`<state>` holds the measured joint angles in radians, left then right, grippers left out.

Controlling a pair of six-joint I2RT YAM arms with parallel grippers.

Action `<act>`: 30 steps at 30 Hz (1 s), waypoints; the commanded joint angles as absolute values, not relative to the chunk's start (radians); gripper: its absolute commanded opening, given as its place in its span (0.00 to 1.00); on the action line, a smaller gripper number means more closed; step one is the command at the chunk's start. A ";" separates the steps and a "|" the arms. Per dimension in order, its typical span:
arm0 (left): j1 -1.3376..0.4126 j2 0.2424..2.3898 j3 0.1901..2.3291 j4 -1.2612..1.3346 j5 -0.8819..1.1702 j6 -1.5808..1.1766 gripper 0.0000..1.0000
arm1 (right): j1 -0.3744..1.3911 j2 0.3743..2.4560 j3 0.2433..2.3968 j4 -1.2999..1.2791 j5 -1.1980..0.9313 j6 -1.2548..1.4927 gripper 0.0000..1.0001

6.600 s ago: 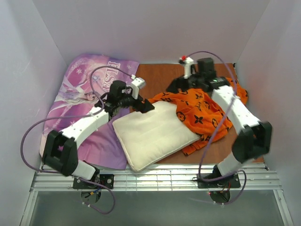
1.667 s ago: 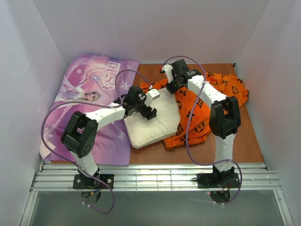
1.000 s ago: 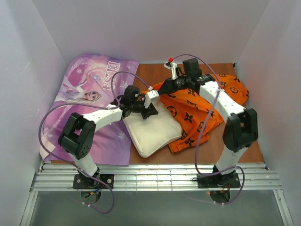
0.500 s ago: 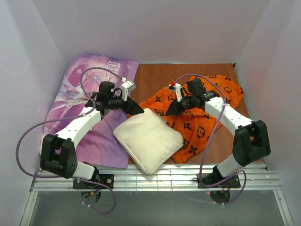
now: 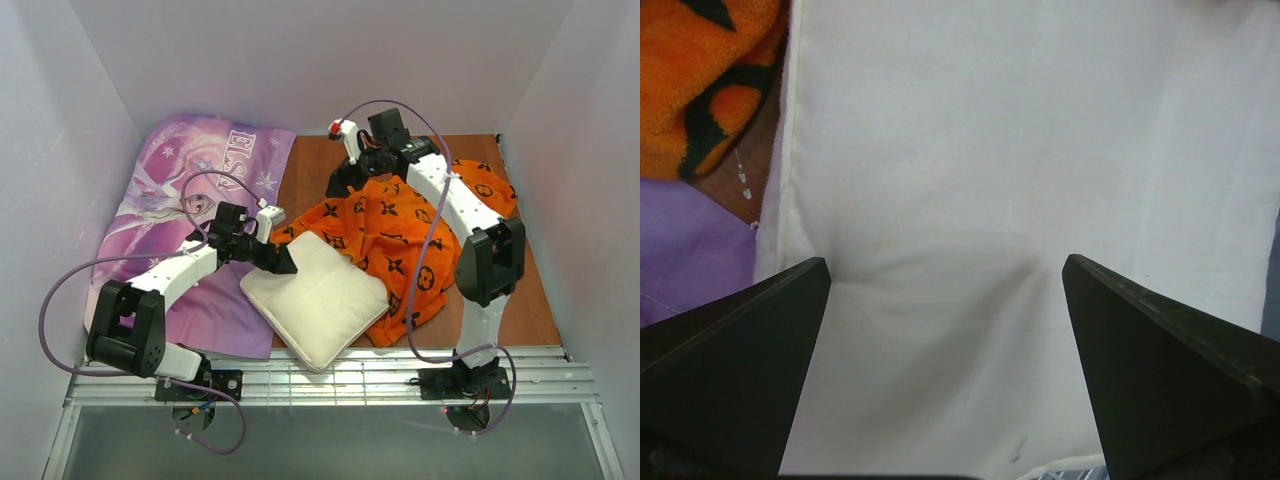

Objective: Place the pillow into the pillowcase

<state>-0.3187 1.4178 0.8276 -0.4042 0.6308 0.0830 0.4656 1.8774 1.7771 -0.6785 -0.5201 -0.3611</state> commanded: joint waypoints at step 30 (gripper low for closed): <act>-0.253 1.716 0.940 -0.552 0.770 0.210 0.89 | 0.677 2.322 2.114 -0.805 -0.474 -0.583 0.01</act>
<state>-0.2165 1.6794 0.9348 -0.5980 0.7326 0.2081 0.6842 2.3234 2.0689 -0.8078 -0.4664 -0.6056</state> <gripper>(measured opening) 0.938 0.030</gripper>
